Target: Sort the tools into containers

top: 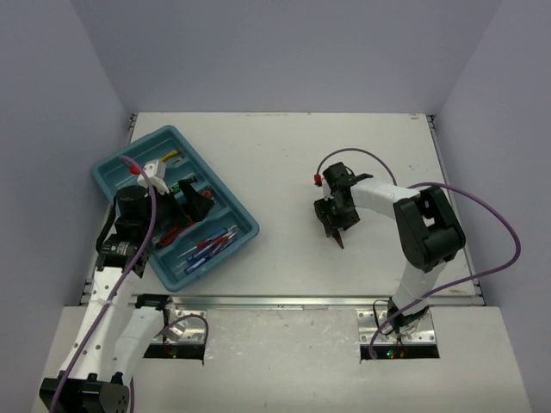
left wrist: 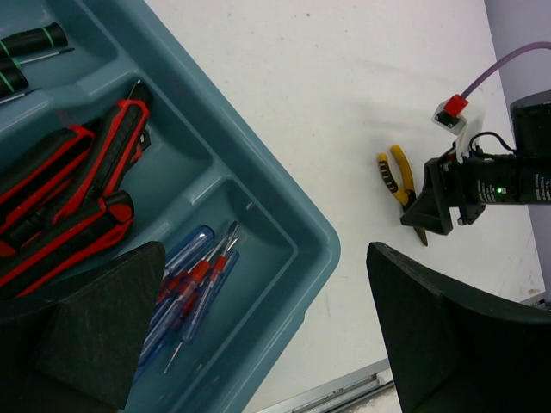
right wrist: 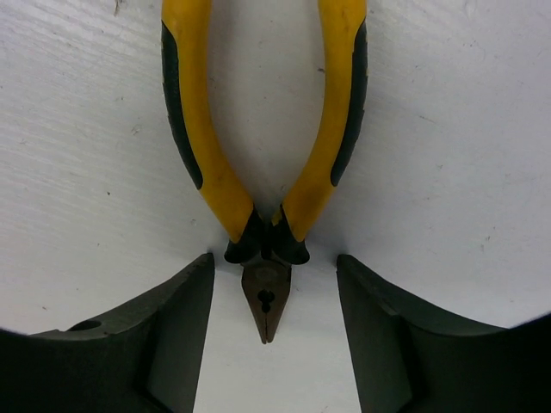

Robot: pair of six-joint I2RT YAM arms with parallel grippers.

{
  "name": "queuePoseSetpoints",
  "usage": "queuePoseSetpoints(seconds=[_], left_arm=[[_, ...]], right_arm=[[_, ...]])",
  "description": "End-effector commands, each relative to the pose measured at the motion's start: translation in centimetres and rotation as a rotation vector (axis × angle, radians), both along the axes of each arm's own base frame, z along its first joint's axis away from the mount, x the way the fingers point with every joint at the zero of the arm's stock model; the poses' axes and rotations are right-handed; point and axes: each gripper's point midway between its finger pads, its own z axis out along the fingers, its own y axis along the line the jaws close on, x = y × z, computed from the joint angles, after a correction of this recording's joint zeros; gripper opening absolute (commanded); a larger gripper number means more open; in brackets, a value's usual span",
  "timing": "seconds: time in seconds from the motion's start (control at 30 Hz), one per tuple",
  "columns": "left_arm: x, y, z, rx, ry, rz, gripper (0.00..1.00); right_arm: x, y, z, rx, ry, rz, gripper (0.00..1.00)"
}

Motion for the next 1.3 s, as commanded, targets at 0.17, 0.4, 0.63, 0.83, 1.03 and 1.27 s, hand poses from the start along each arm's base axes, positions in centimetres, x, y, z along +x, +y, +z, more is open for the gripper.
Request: queuePoseSetpoints(seconds=[0.17,0.4,0.63,0.83,1.03,1.27], left_arm=[[0.3,-0.4,1.1,-0.006,-0.067,-0.022,1.00],[0.3,-0.8,0.9,-0.019,-0.050,-0.042,1.00],[0.4,-2.7,1.2,-0.134,-0.047,-0.103,1.00],[0.5,-4.1,0.7,-0.213,-0.039,-0.136,1.00],[0.6,-4.9,0.8,-0.246,-0.032,-0.151,1.00],[0.7,-5.0,1.0,-0.244,-0.041,-0.153,1.00]], right_arm=[[1.3,1.2,-2.1,0.041,-0.021,-0.006,0.34],[1.2,1.9,-1.7,0.056,-0.036,0.007,0.00],[0.8,4.0,3.4,0.201,-0.238,-0.002,0.00],[-0.2,4.3,5.2,0.276,-0.298,-0.002,0.00],[-1.0,4.7,6.1,0.322,-0.297,-0.003,0.00],[-2.7,3.6,3.0,0.235,-0.177,-0.019,0.00]])
